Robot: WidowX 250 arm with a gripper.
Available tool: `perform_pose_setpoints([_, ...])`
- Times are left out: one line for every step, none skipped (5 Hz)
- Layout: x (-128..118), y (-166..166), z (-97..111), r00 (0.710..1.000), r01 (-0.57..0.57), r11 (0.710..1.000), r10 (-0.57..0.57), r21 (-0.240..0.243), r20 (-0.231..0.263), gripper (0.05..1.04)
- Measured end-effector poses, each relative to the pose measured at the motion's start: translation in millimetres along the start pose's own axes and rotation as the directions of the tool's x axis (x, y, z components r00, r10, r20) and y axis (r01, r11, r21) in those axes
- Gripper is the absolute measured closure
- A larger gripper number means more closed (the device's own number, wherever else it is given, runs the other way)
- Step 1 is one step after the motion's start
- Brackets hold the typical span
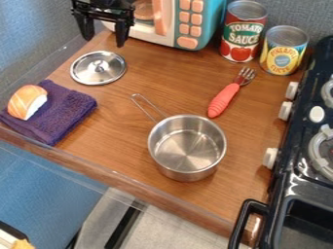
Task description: Move the orange thing to the top right of the table
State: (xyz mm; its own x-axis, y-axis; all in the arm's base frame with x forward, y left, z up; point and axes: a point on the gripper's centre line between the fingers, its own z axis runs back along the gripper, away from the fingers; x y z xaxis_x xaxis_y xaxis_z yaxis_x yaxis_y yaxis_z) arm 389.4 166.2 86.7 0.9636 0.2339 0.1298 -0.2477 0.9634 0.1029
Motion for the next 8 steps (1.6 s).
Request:
perform_pose_setpoints([-6.1,-2.7,-16.0,0.999,0.009,1.000,-0.009,-0.009,-0.042,0.083])
perform_pose_setpoints([-32.9,0.3,-35.5,0.992,0.070,0.997,-0.073,-0.033,-0.104,0.083])
perform_pose_setpoints([-52.0,24.5,-20.7,0.993,0.075,0.997,-0.078,-0.033,-0.094,0.083])
perform_pose_setpoints([-79.1,43.3,-8.9,0.988,0.122,0.991,-0.125,-0.047,-0.089,0.083])
perform_pose_setpoints([-109.0,63.8,-5.3,0.980,0.180,0.983,-0.182,-0.029,-0.079,0.083])
perform_pose_setpoints([-125.1,68.6,-7.9,0.972,0.214,0.976,-0.217,-0.036,-0.094,0.083])
perform_pose_setpoints([-138.7,71.6,-18.8,0.966,0.231,0.973,-0.230,-0.009,-0.116,0.083])
perform_pose_setpoints([-140.6,70.0,-23.1,0.966,0.234,0.972,-0.231,0.011,-0.118,0.117])
